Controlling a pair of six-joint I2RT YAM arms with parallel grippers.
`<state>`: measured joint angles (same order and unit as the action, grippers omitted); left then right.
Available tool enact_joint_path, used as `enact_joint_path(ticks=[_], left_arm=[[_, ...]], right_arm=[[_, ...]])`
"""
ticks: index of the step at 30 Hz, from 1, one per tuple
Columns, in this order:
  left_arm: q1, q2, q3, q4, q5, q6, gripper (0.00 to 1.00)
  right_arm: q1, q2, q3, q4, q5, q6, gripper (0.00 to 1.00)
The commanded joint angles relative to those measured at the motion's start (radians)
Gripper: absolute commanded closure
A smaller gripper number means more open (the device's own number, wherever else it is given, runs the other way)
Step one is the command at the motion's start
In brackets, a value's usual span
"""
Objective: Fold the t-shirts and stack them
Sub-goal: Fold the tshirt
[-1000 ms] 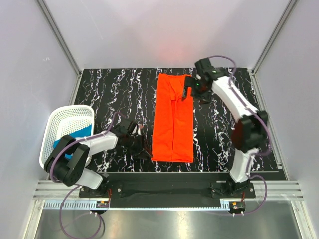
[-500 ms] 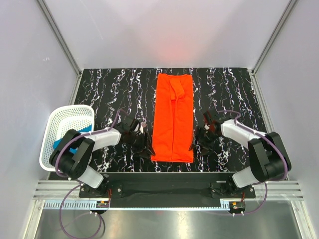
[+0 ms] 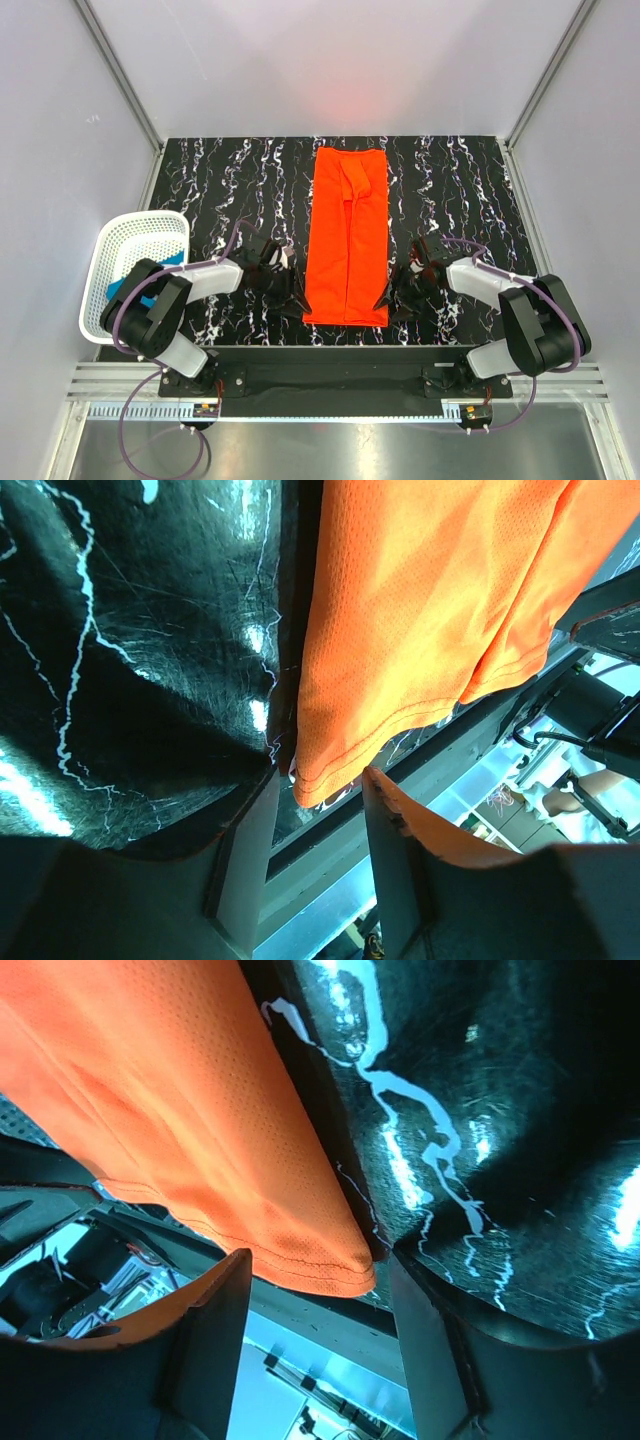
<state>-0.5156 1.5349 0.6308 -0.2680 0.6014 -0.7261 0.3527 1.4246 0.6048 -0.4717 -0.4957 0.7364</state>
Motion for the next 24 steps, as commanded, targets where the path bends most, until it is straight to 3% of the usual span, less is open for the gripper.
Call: enact_joint_path(ticks=[1, 12, 24], left_arm=[[0.0, 0.022, -0.039, 0.003, -0.078, 0.034, 0.55], [0.002, 0.025, -0.051, 0.012, -0.084, 0.022, 0.62], [0.0, 0.024, -0.043, 0.01, -0.078, 0.013, 0.8]], right_arm=[[0.012, 0.008, -0.03, 0.059, 0.008, 0.009, 0.37], [0.023, 0.056, -0.056, 0.097, 0.002, 0.009, 0.45], [0.023, 0.016, -0.089, 0.114, 0.019, 0.047, 0.87]])
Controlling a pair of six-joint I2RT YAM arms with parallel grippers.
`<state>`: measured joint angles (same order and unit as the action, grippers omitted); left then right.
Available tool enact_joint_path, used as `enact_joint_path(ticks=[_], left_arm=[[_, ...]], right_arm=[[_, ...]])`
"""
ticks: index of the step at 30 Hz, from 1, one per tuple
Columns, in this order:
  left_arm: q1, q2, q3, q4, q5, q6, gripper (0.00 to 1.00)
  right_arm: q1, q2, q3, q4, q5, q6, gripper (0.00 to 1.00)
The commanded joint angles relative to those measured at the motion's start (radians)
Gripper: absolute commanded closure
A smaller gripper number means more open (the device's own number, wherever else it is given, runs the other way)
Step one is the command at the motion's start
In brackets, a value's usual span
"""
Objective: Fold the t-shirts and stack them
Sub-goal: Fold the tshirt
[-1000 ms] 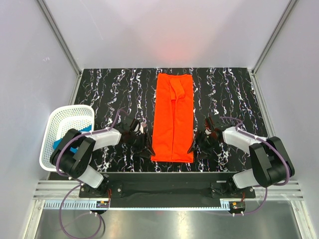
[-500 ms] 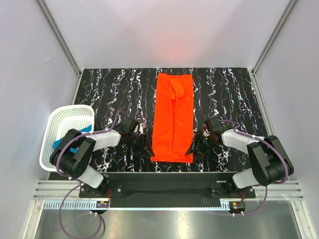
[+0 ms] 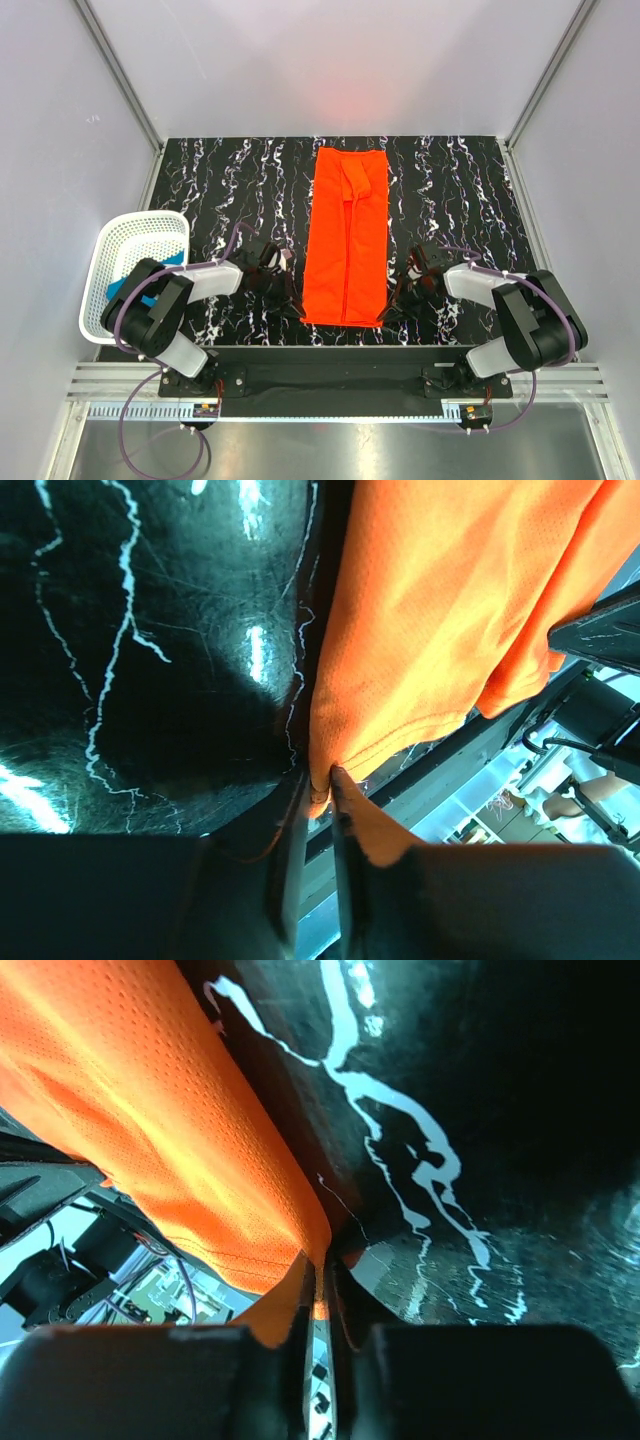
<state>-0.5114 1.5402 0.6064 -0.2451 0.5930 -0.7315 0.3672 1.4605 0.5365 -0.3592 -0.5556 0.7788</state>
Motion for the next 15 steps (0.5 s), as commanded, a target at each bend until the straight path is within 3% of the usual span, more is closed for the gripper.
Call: enact_joint_path(ticks=[1, 7, 15], left_arm=[[-0.004, 0.015, -0.02, -0.011, -0.068, 0.017, 0.84], [-0.004, -0.032, -0.004, -0.013, -0.033, -0.017, 0.99], [-0.013, -0.072, 0.116, -0.029, 0.002, -0.074, 1.0]], right_arm=[[0.009, -0.023, -0.021, 0.0, 0.076, 0.007, 0.9], [0.01, -0.068, -0.015, 0.003, 0.06, 0.03, 1.0], [0.007, -0.103, 0.048, -0.001, 0.046, 0.048, 1.0]])
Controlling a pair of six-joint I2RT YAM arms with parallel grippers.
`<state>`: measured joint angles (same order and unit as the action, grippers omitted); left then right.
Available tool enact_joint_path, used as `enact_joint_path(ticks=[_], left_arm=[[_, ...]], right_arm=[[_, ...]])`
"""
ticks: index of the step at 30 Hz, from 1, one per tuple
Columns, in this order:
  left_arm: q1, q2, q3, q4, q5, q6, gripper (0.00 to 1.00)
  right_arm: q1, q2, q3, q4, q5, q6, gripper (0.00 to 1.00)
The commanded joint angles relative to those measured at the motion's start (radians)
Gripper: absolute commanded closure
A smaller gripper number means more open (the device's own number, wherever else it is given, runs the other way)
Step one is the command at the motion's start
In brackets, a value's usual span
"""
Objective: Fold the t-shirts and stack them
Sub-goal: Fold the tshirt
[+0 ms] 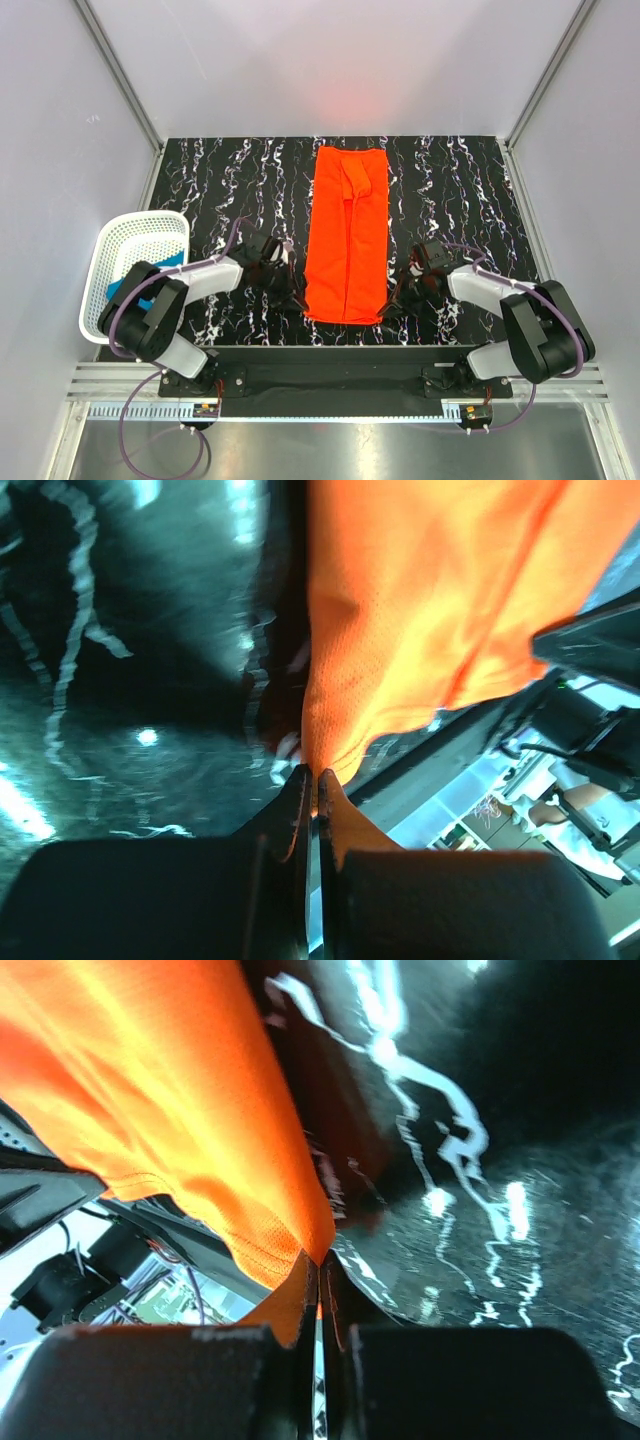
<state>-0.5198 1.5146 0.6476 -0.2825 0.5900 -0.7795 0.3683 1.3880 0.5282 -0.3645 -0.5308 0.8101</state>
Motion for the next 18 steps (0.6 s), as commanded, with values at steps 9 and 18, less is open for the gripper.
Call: enact_joint_path(ticks=[9, 18], left_arm=[[0.036, 0.079, 0.346, -0.082, 0.002, -0.021, 1.0], [0.147, 0.268, 0.667, -0.127, 0.037, -0.012, 1.0]], right_arm=[[-0.025, 0.115, 0.356, -0.152, 0.098, -0.075, 1.0], [-0.157, 0.35, 0.769, -0.315, 0.065, -0.167, 1.0]])
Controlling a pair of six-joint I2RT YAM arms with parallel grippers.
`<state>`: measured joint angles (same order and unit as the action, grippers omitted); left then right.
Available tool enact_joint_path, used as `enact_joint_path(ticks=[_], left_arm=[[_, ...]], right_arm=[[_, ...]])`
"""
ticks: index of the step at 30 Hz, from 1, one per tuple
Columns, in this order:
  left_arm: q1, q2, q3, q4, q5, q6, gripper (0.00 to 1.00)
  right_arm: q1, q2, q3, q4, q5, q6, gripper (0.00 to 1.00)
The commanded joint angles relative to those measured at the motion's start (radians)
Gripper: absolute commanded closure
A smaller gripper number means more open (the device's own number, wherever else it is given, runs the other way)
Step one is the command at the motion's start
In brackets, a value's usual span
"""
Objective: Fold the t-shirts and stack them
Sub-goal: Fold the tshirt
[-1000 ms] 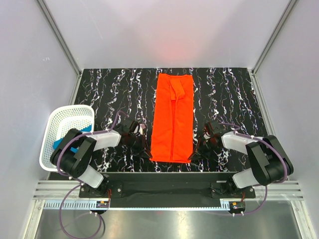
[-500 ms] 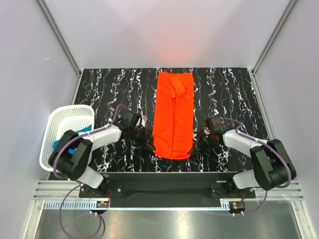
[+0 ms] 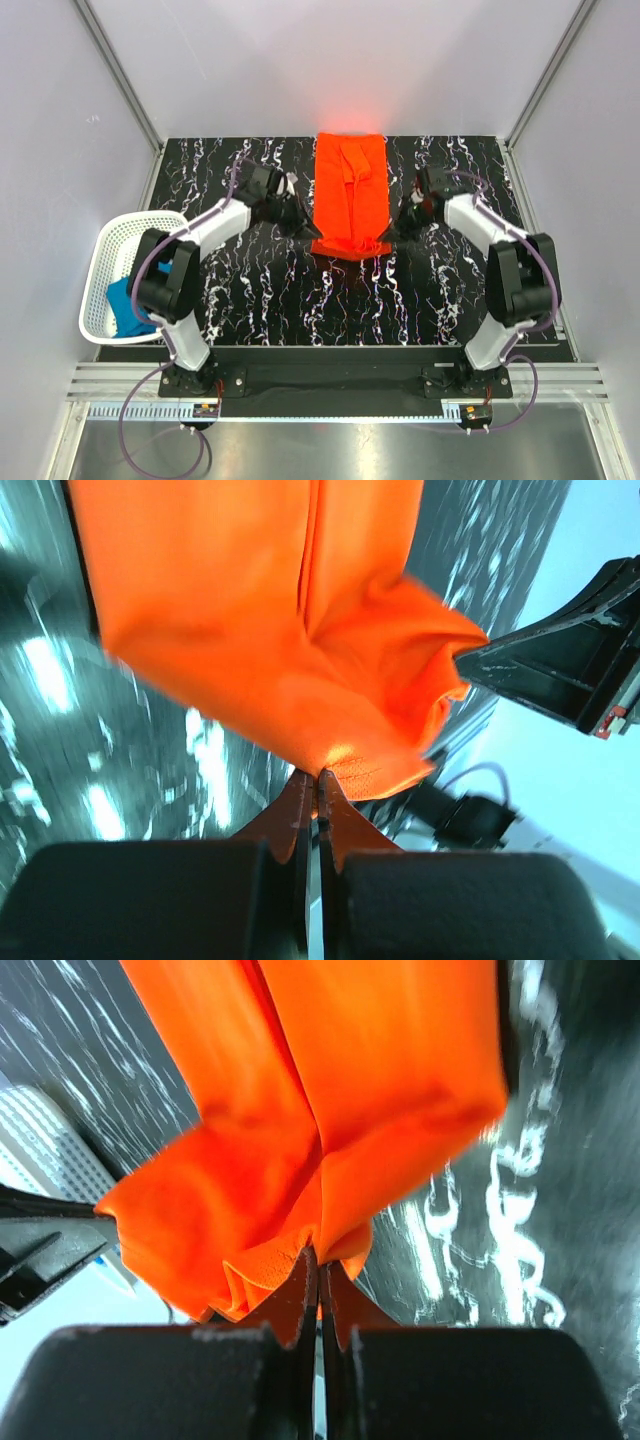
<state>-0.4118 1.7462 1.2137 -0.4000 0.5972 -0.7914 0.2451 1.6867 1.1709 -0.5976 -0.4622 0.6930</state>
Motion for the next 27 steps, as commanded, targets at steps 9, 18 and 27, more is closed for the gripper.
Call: enact_joint_path(ticks=[9, 18, 27], left_arm=[[0.11, 0.245, 0.382, -0.01, 0.079, -0.031, 1.0], [0.139, 0.409, 0.515, 0.01, 0.095, -0.049, 1.0], [0.169, 0.527, 0.601, 0.093, 0.151, -0.121, 1.0]], right_arm=[[-0.104, 0.313, 0.501, -0.188, -0.049, -0.081, 1.0], [-0.141, 0.504, 0.697, -0.217, -0.104, -0.085, 1.0], [-0.171, 0.637, 0.891, -0.258, -0.165, -0.095, 1.0]])
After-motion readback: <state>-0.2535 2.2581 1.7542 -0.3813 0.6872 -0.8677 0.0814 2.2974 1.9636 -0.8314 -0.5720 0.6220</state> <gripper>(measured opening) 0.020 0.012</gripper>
